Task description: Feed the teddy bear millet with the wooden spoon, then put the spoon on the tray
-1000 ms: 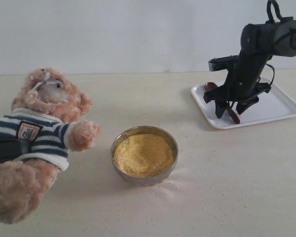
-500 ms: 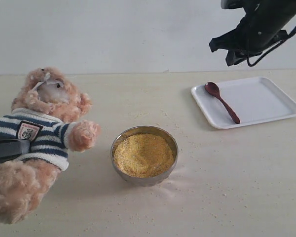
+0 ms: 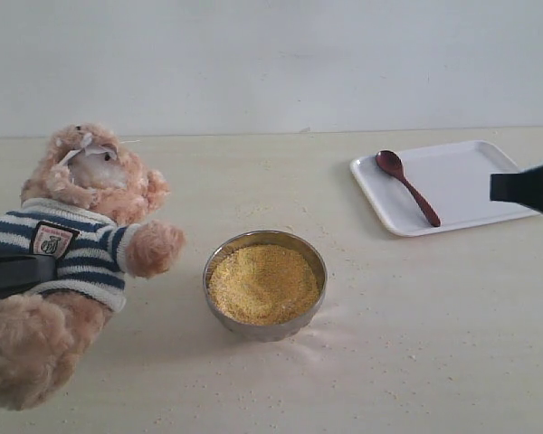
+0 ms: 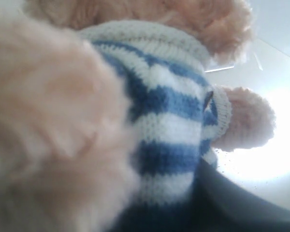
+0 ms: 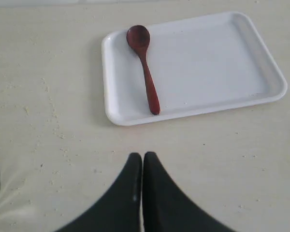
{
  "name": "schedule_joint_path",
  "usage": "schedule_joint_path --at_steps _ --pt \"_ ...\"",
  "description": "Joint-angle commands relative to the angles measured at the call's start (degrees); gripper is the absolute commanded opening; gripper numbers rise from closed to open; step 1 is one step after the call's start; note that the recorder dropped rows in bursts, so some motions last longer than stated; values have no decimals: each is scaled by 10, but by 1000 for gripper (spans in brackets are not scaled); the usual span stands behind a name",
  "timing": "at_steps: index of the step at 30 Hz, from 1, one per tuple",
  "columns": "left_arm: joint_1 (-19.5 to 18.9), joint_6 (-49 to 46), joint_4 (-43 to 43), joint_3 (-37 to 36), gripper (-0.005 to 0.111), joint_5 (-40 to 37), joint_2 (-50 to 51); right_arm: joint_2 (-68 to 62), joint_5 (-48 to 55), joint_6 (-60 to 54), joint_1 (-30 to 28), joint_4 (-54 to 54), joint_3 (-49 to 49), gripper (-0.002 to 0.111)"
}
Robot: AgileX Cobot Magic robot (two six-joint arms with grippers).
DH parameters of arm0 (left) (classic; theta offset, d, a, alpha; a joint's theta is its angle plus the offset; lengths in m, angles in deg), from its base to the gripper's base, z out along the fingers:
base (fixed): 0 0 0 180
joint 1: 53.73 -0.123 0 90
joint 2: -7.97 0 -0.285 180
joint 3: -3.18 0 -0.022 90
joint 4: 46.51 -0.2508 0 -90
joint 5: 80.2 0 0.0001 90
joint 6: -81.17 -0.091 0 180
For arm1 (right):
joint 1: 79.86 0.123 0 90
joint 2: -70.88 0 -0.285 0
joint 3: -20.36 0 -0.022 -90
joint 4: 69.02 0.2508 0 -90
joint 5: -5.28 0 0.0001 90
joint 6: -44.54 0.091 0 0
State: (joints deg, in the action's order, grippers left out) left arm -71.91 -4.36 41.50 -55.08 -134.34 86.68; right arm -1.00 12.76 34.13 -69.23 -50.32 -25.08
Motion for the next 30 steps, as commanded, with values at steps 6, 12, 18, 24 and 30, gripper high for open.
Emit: schedule_joint_path --at_steps 6,12,18,24,30 --pt "-1 -2 10 0 5 -13 -4 185 115 13 -4 20 -37 1" --pt "-1 -2 10 0 5 -13 -4 245 99 10 -4 18 -37 1" --pt "-1 -2 10 0 5 -13 -4 257 18 8 -3 18 -37 1" --pt "-1 -2 10 0 5 -13 -4 267 19 -16 -3 14 -49 1" --pt "-1 -2 10 0 5 -13 -4 372 5 -16 -3 -14 -110 1"
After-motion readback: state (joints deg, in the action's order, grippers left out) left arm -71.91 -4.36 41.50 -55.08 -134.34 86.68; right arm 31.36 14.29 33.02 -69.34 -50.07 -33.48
